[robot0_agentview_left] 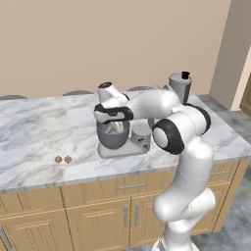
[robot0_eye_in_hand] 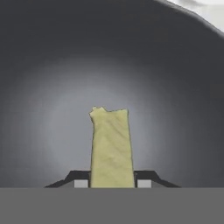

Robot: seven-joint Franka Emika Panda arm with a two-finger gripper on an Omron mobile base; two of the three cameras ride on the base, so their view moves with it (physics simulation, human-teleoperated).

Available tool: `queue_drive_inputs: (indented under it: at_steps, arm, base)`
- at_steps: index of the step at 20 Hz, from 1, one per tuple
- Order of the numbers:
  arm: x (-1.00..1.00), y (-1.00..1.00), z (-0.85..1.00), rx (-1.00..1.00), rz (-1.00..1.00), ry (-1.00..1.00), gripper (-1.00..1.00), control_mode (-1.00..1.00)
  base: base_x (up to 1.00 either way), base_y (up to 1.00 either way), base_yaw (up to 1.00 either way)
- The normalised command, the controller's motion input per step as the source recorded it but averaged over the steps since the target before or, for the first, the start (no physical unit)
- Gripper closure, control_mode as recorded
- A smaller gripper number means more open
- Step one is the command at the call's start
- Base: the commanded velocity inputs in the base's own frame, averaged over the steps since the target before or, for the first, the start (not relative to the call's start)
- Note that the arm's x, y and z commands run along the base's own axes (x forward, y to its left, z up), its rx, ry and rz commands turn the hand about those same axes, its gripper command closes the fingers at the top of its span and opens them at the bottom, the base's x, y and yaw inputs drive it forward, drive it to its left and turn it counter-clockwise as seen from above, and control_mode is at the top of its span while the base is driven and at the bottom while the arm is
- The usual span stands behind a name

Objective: Add butter and sugar cubes to the stand mixer bowl and then turn on the stand mixer to begin making frosting.

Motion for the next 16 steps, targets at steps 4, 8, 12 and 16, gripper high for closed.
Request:
queue_drive_inputs:
  at_steps: [4, 8, 12, 16]
  arm:
    - [0.37, 0.00, -0.46, 0.00, -0.02, -0.09, 1.00, -1.00]
    - [0.48, 0.03, -0.38, 0.00, -0.02, -0.04, -1.00, -1.00]
    - [0.39, 0.07, -0.22, 0.00, -0.04, 0.00, -1.00, -1.00]
    - [0.03, 0.01, 0.20, 0.00, -0.04, 0.00, -1.00, -1.00]
  base:
    - [0.00, 0.00, 0.00]
    - [0.00, 0.00, 0.00]
    - [0.00, 0.00, 0.00]
    - [0.00, 0.00, 0.00]
